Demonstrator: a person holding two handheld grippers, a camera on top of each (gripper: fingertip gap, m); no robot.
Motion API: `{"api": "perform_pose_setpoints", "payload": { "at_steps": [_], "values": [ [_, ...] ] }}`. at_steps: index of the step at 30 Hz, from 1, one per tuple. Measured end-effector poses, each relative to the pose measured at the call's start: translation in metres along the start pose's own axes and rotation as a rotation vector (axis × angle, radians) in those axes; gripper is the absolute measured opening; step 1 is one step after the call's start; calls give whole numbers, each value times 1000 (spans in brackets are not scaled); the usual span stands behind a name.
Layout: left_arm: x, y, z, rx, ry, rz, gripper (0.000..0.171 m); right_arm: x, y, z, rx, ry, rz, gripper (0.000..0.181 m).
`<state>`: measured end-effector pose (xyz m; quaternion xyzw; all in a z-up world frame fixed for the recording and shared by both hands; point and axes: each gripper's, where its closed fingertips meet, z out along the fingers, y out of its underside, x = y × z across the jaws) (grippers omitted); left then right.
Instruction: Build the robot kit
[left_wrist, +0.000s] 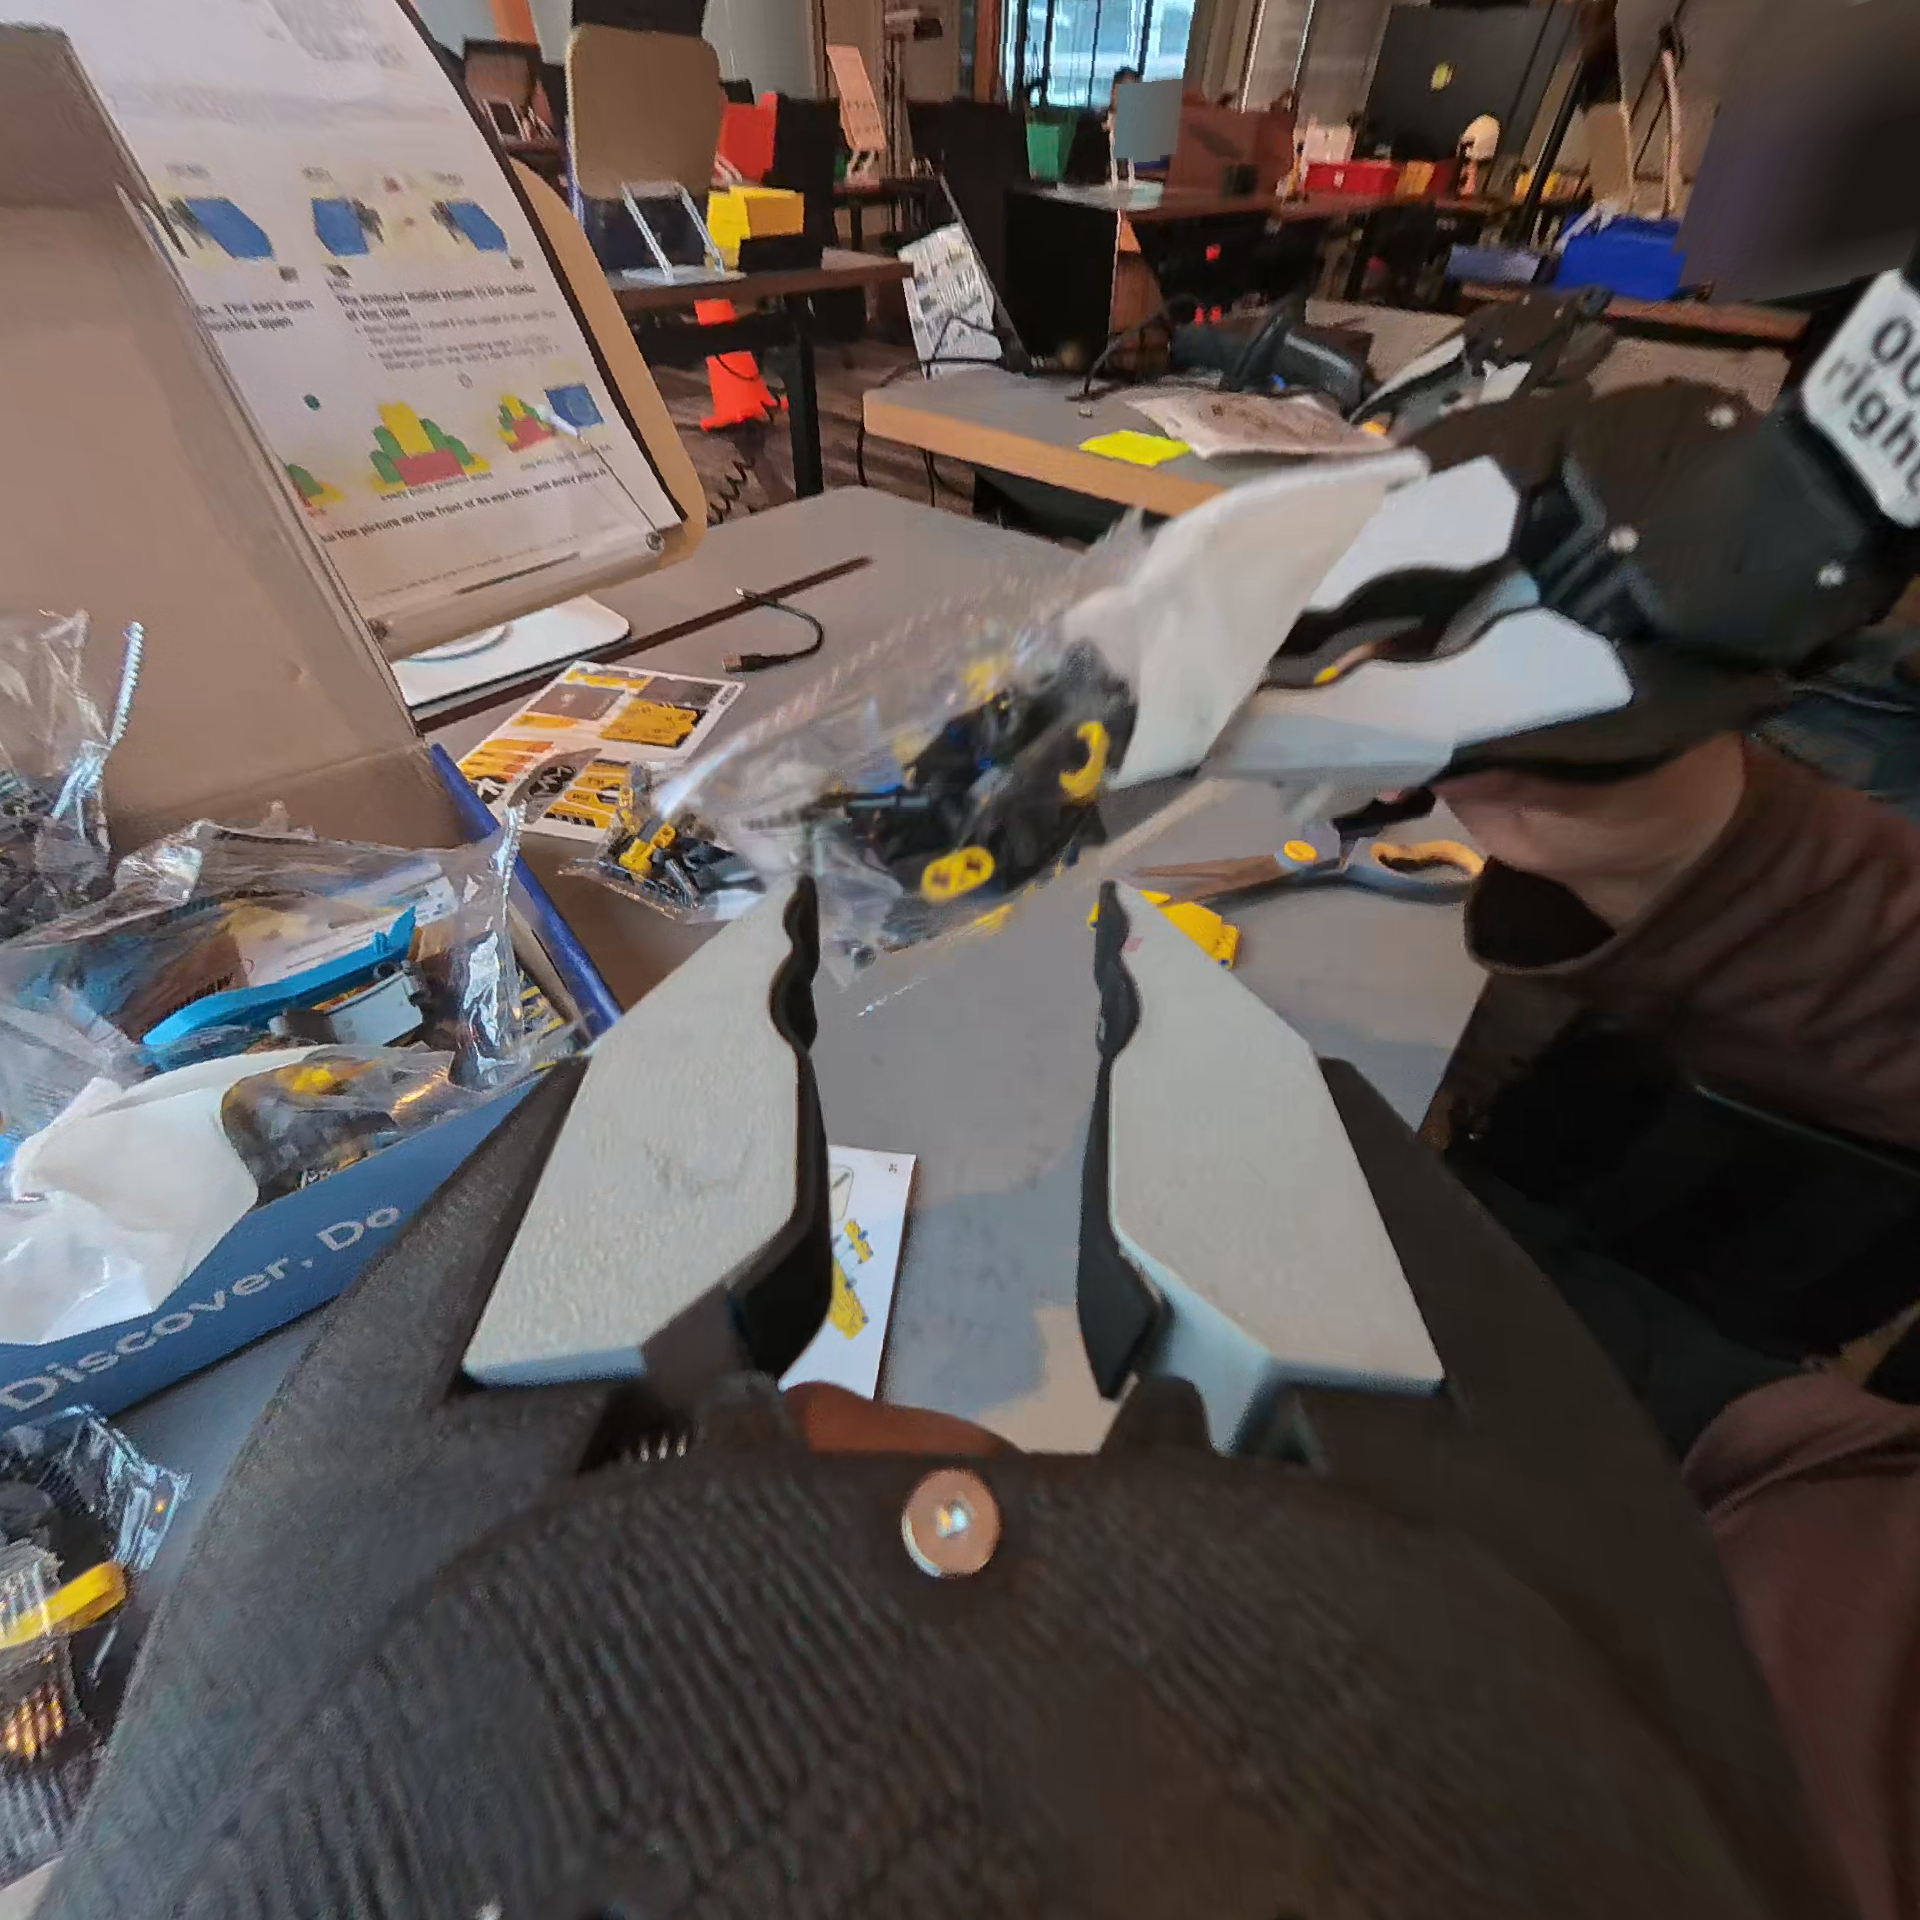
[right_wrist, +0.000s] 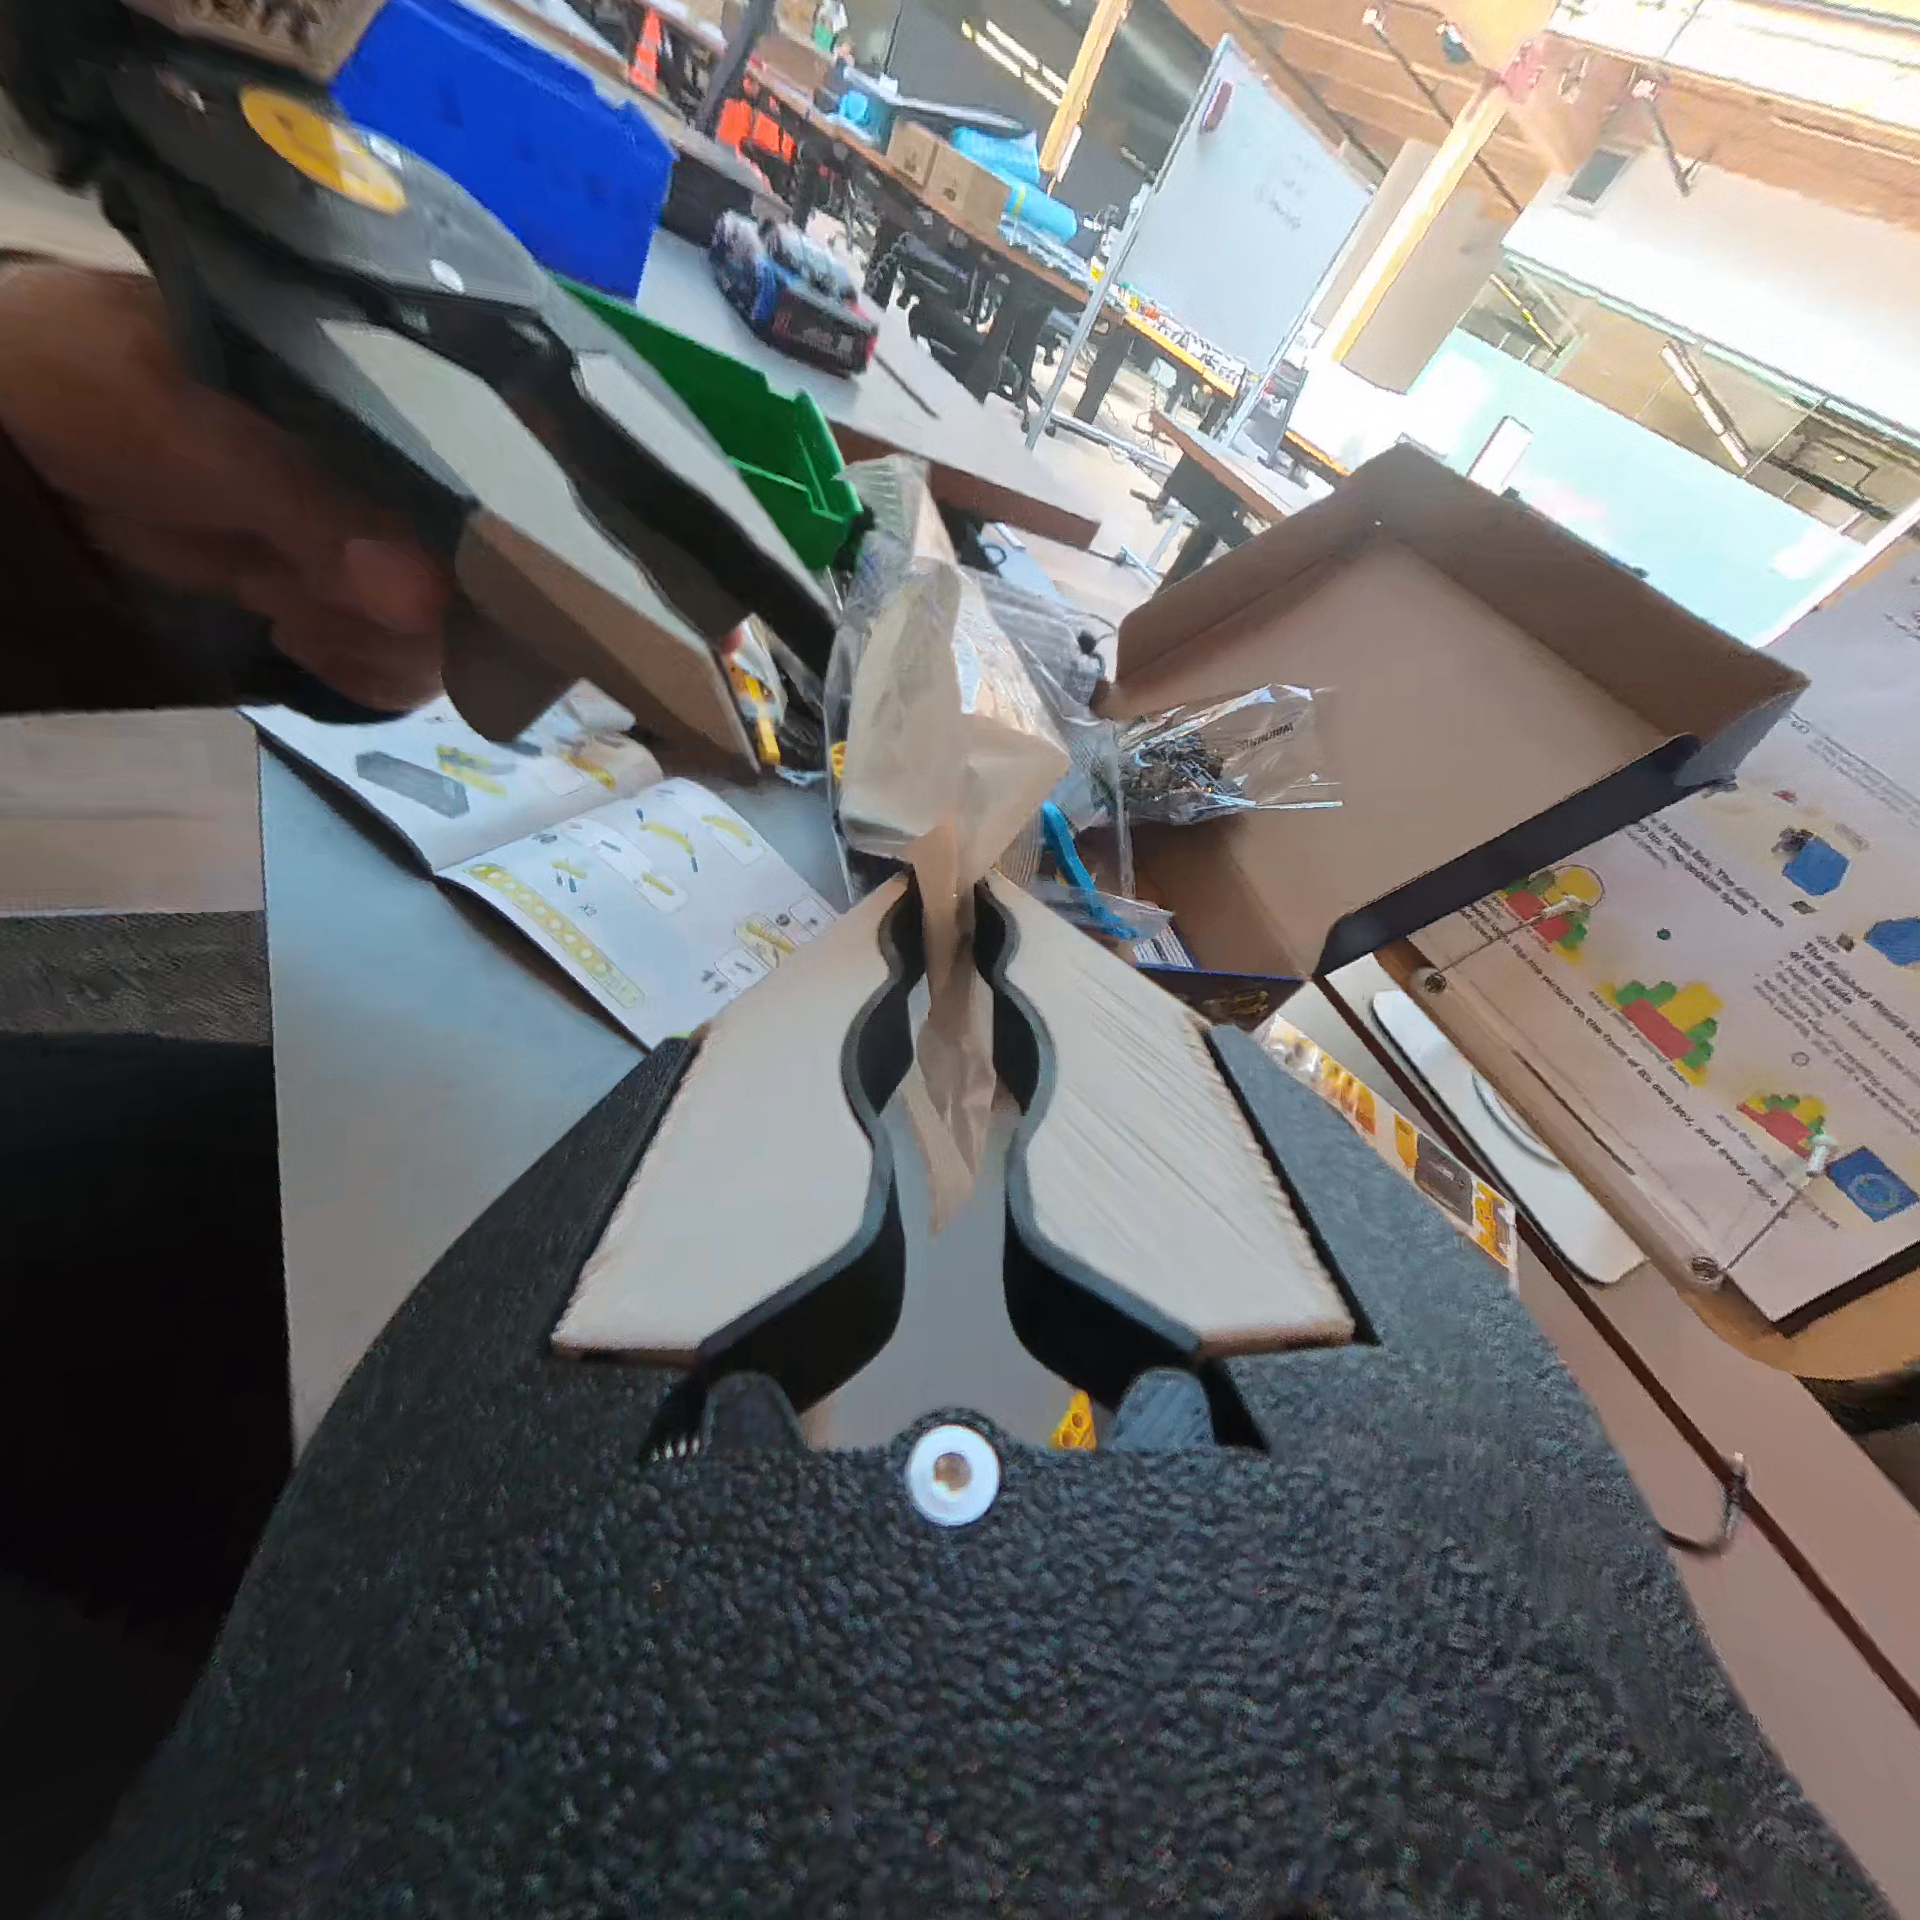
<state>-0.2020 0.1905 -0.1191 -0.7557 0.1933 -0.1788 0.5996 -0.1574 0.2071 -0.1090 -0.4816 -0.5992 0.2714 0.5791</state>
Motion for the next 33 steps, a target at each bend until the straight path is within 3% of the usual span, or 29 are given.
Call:
{"api": "perform_pose_setpoints", "payload": {
  "at_steps": [4,9,14,18,20,24,29,33],
  "values": [
    [7,-6,3,48,17,-51,65,-25,0,8,-19,-38,-134,7],
    [16,-9,2,85,102,-83,47,-37,-3,7,-40,-21,-292,7],
    [18,-11,-4,42,62,12,53,-32,1,2,-106,18,-414,7],
    [25,-19,-9,72,84,-18,51,-37,-7,0,-75,-1,-407,7],
    [30,-20,-8,90,127,-47,45,-46,-6,0,-82,-21,-475,7],
    [36,-15,-5,107,208,-51,16,-56,-3,-1,-125,-26,-596,7],
    [45,-9,-9,114,328,-17,0,-58,0,-6,-112,-96,-543,8],
    [59,-6,-21,148,471,53,0,-68,-9,-26,-17,-311,-325,12]
  ]
}}
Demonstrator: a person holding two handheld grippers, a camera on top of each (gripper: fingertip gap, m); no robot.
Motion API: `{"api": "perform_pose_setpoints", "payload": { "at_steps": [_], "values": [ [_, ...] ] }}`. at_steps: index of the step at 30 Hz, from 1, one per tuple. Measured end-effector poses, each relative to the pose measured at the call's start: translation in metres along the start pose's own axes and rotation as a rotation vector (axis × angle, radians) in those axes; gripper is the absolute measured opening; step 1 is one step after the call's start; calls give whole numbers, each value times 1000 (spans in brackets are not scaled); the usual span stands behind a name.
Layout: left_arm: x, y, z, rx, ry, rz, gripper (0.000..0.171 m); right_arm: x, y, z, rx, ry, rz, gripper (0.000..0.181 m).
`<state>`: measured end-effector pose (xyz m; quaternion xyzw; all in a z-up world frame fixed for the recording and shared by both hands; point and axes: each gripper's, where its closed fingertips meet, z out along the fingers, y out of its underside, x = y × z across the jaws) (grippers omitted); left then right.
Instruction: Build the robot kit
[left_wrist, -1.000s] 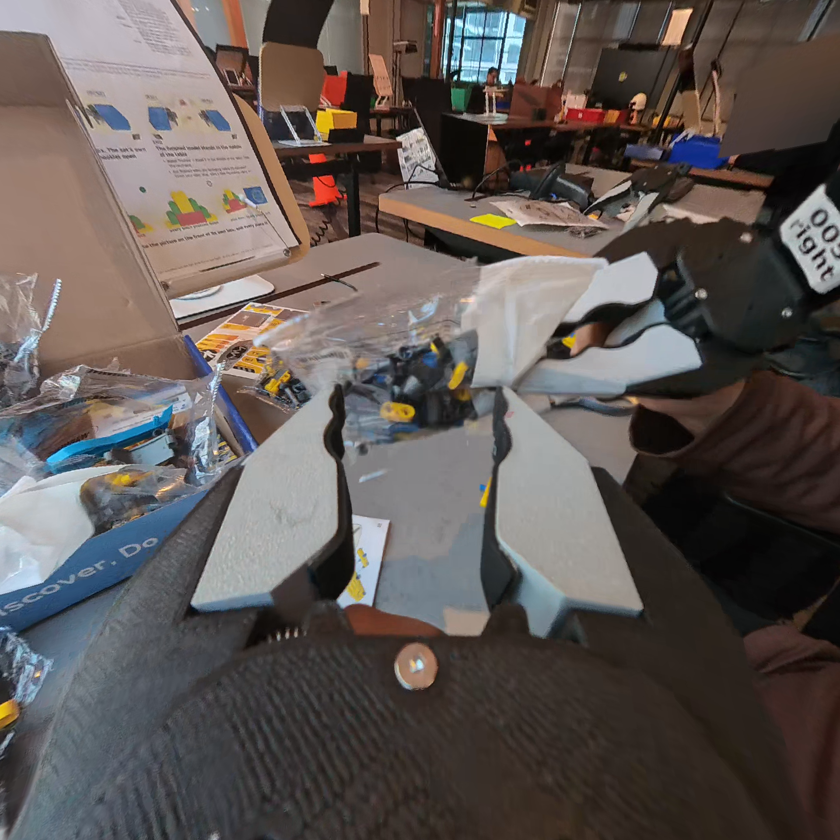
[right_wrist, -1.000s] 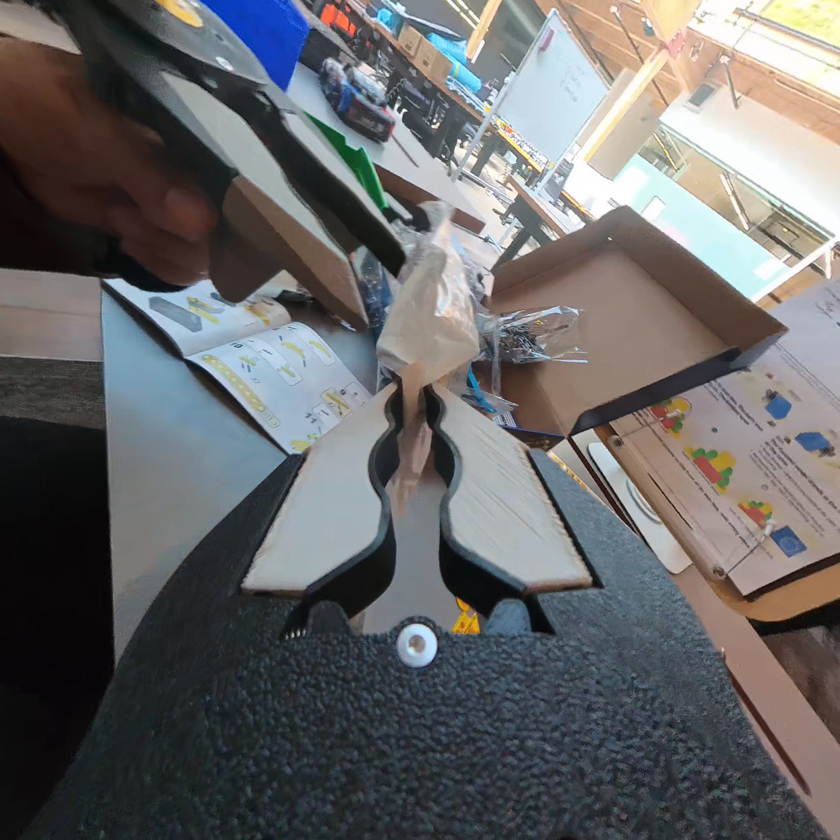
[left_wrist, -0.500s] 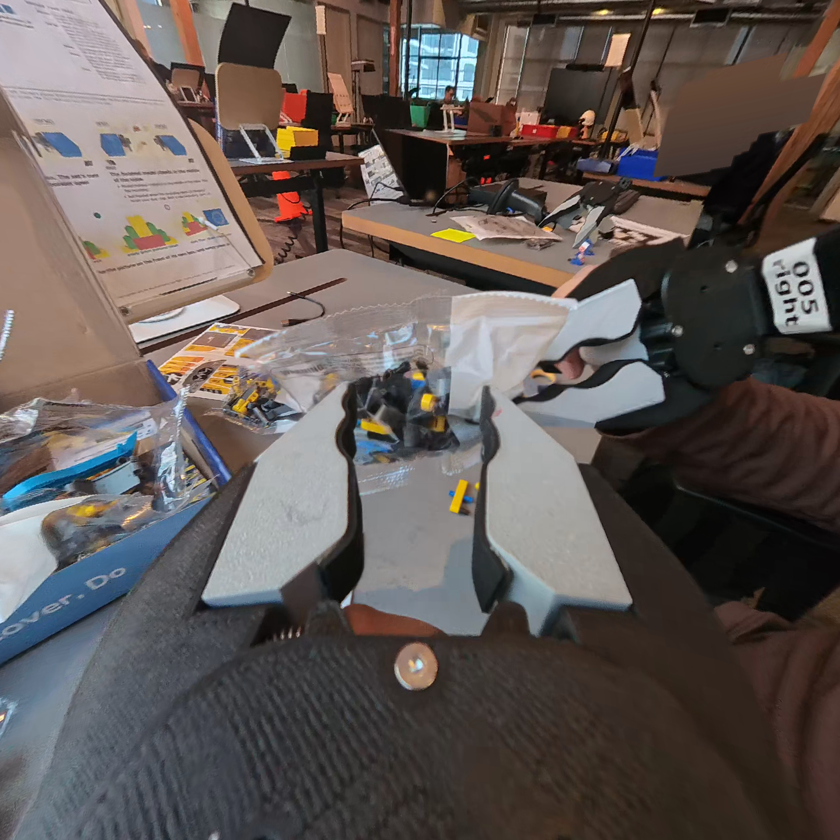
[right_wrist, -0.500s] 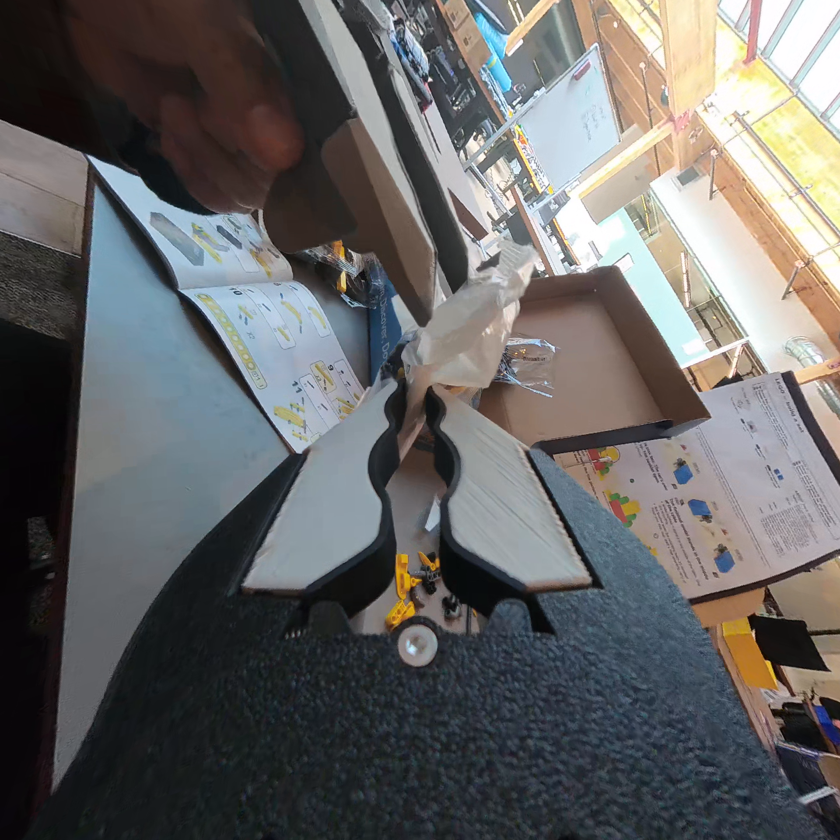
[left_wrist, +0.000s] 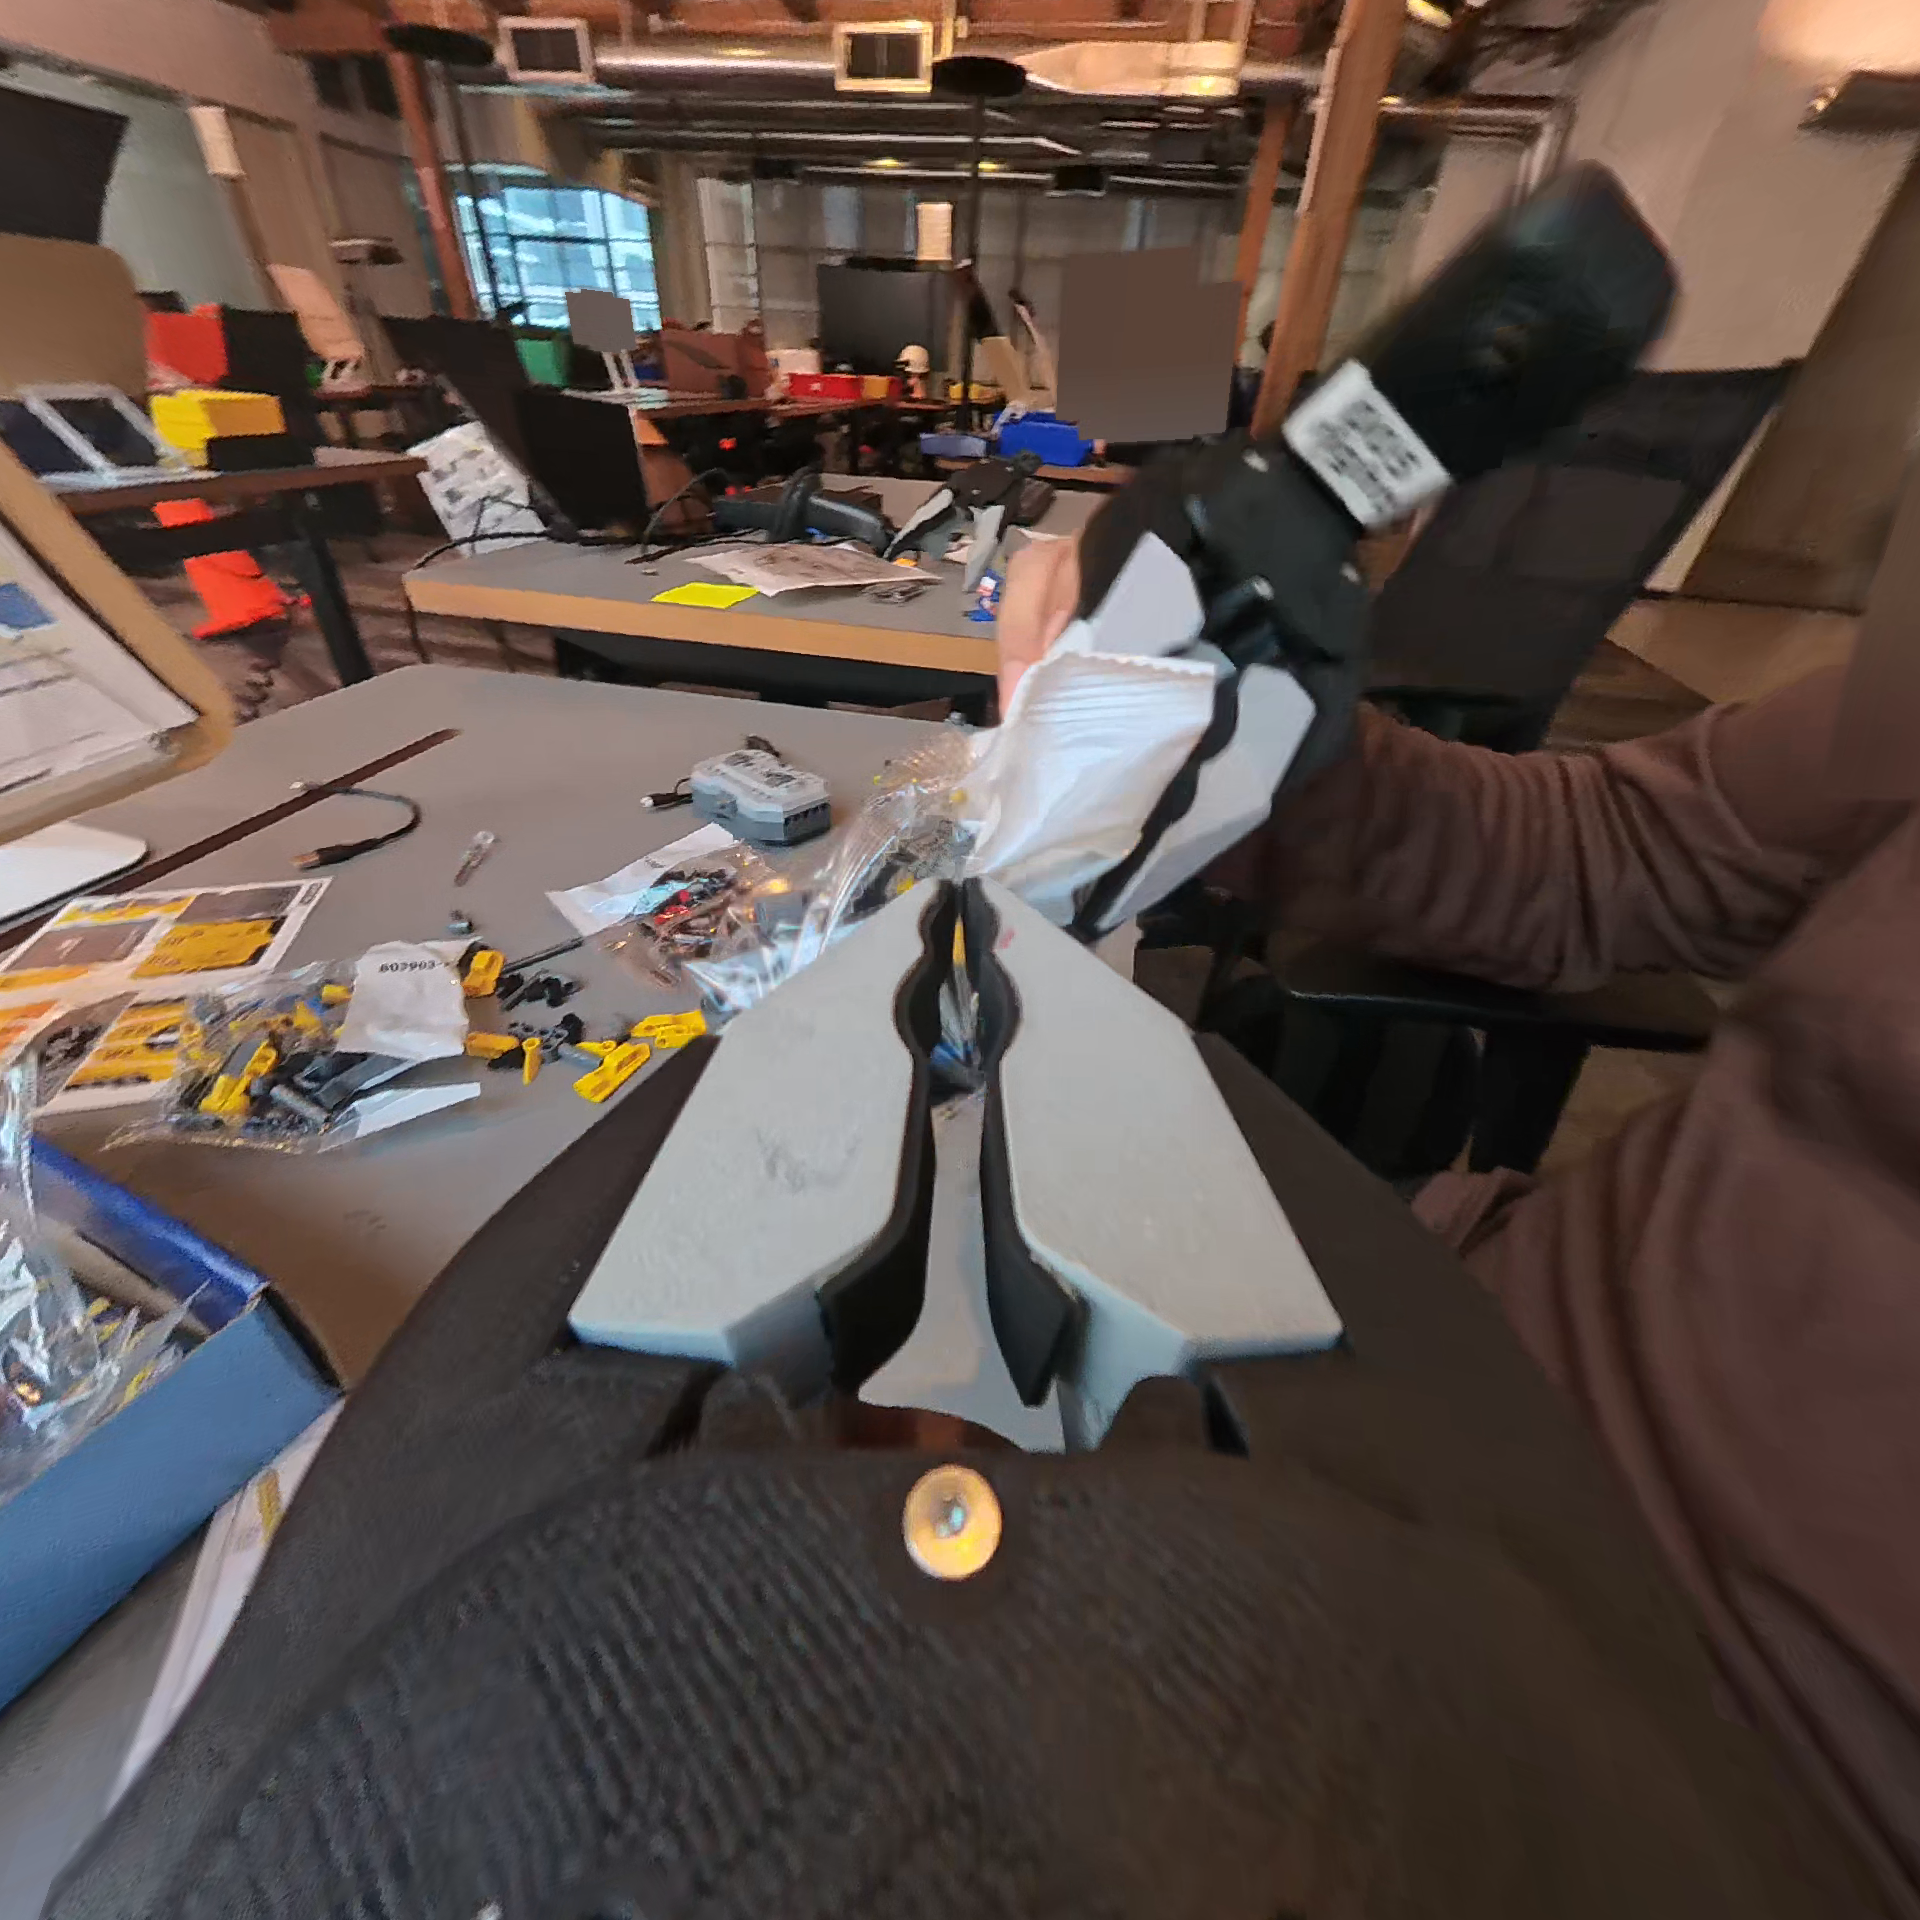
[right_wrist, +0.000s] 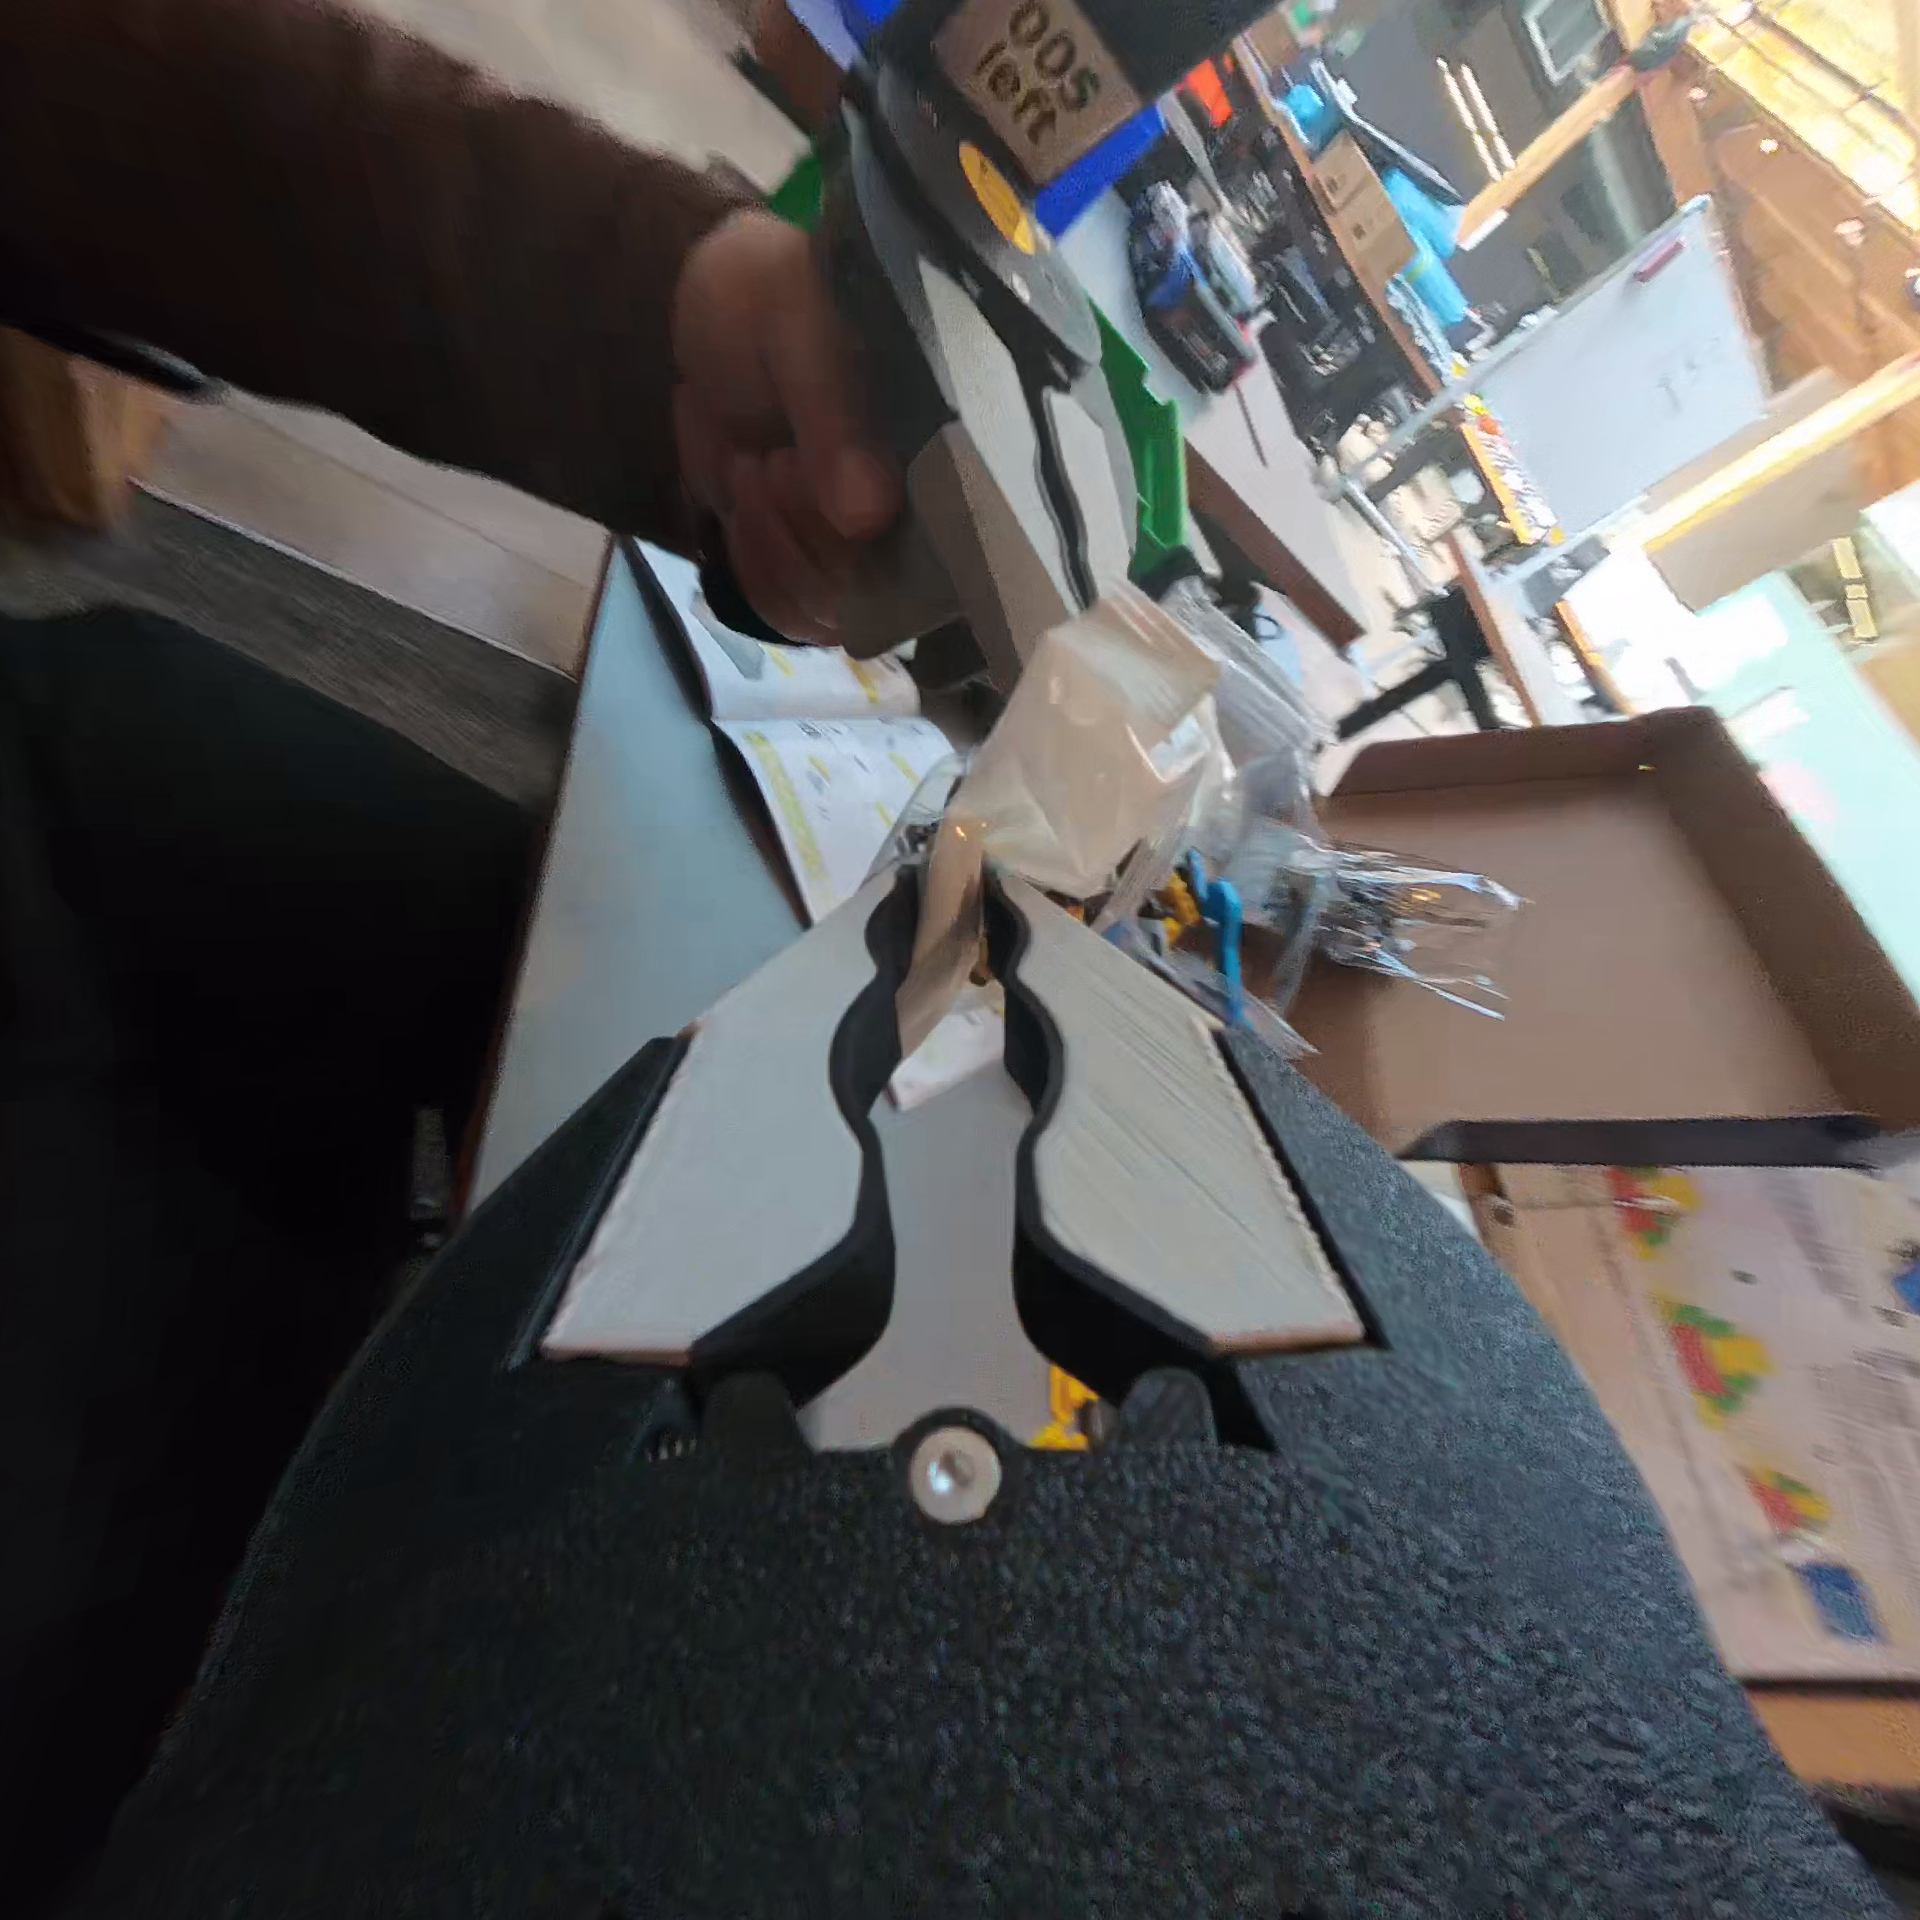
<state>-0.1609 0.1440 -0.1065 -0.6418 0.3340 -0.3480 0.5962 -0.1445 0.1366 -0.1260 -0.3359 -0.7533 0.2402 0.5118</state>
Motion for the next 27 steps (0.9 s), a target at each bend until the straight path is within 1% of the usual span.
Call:
{"api": "perform_pose_setpoints", "payload": {
  "at_steps": [2,3,4,6,8,9,11,13,14,15,17,19,22,24,27],
  "values": [
    [4,6,-4,-17,23,86,0,-9,-9,-15,121,-155,153,21],
    [3,10,-6,-35,26,106,0,-15,-14,-24,181,-252,230,20],
    [3,14,-8,-42,35,130,0,-15,-16,-31,232,-305,298,19],
    [12,18,-11,-23,80,214,0,7,-11,-31,275,-246,444,19],
    [18,21,-11,-21,119,230,0,7,-13,-25,298,-312,573,33],
    [23,23,-10,-25,141,248,0,6,-13,-18,287,-317,608,38],
    [31,31,-8,-56,173,289,0,0,-12,-5,258,-314,594,47],
    [39,37,-6,-84,202,323,0,-14,-12,4,224,-351,563,51],
    [41,39,-5,-92,207,337,0,-23,-12,6,212,-399,559,47],
    [43,41,-5,-97,217,341,0,-30,-13,7,211,-440,556,38],
    [44,43,-3,-99,226,339,0,-37,-12,9,209,-466,546,31],
    [41,45,-3,-110,217,333,0,-38,-9,12,185,-464,550,27],
    [37,45,-3,-120,201,307,0,-36,-5,16,153,-409,488,12],
    [35,44,-2,-141,180,284,0,-36,-3,16,140,-411,498,9],
    [34,42,2,-167,130,312,0,-32,-2,13,169,-425,549,10]
  ]
}}
